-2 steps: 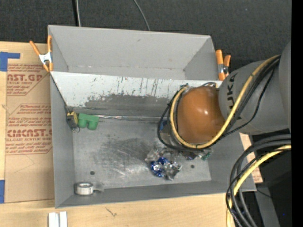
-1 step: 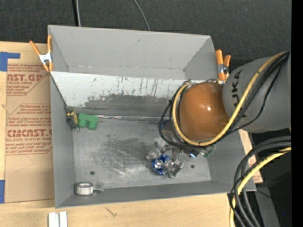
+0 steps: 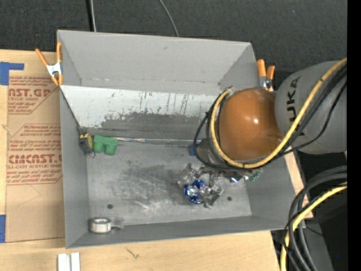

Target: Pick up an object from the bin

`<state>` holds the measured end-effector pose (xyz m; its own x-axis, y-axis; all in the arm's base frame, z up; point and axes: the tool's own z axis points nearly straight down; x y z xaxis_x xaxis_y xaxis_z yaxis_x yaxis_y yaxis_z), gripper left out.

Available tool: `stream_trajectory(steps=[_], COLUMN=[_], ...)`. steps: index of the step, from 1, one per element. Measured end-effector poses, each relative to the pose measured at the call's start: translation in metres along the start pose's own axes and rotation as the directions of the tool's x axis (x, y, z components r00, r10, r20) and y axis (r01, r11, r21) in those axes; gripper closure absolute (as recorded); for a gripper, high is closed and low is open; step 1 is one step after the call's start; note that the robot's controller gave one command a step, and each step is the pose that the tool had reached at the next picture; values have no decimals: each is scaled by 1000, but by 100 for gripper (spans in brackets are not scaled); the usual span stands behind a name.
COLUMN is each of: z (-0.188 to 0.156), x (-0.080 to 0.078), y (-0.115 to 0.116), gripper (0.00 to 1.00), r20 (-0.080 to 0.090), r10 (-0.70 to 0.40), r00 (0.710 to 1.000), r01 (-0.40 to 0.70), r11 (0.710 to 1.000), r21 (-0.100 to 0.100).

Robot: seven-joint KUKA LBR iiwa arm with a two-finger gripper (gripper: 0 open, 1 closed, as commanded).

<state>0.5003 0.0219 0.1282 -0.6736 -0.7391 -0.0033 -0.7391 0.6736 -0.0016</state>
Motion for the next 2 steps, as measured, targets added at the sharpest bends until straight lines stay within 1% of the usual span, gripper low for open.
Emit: stream_trajectory(steps=[1, 2], z=[-34, -59], x=[-1, -3], y=[0, 1], gripper=[100, 100], r20=[1, 0], r10=[1, 1], r00=[1000, 1000], r01=[-1, -1], r11=[1000, 1000], r21=[1, 0])
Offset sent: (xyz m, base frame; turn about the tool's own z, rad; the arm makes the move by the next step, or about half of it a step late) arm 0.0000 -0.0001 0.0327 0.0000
